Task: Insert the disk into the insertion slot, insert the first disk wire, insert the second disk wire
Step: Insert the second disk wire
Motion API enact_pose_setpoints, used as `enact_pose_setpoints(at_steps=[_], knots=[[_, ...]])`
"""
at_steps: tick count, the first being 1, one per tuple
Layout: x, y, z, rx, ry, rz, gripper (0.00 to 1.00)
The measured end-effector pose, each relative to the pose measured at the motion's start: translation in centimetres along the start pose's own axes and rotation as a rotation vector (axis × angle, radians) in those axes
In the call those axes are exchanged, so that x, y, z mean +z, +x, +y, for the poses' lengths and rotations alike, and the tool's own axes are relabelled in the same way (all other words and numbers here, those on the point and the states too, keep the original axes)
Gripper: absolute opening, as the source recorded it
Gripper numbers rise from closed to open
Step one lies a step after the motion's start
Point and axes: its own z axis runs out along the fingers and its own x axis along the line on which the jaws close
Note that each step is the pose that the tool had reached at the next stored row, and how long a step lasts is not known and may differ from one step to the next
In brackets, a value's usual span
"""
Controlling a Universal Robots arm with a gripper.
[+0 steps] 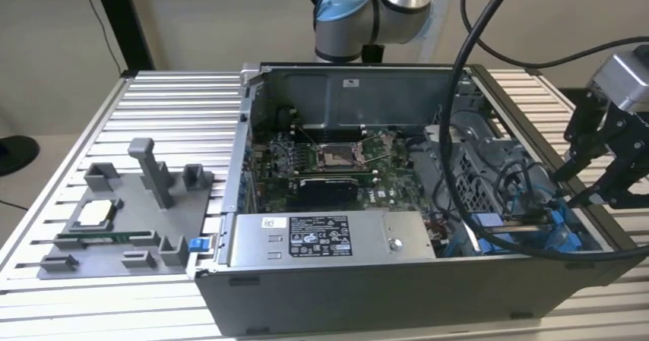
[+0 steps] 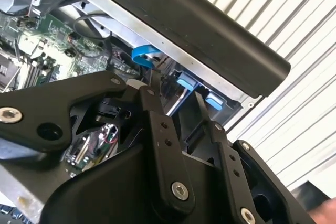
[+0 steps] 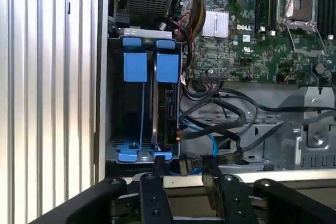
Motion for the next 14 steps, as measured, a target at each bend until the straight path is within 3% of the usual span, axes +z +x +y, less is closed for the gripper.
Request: enact_pose_setpoints(at_steps=[6, 11, 14], knots=[[-0.17, 1.35, -0.33, 0.001, -0.0054, -0.0133, 1.00], [-0.16, 1.41, -0.34, 0.001, -0.0058, -0.0139, 1.00], [-0.03, 1.44, -0.36, 0.000, -0.0054, -0.0244, 1.00]])
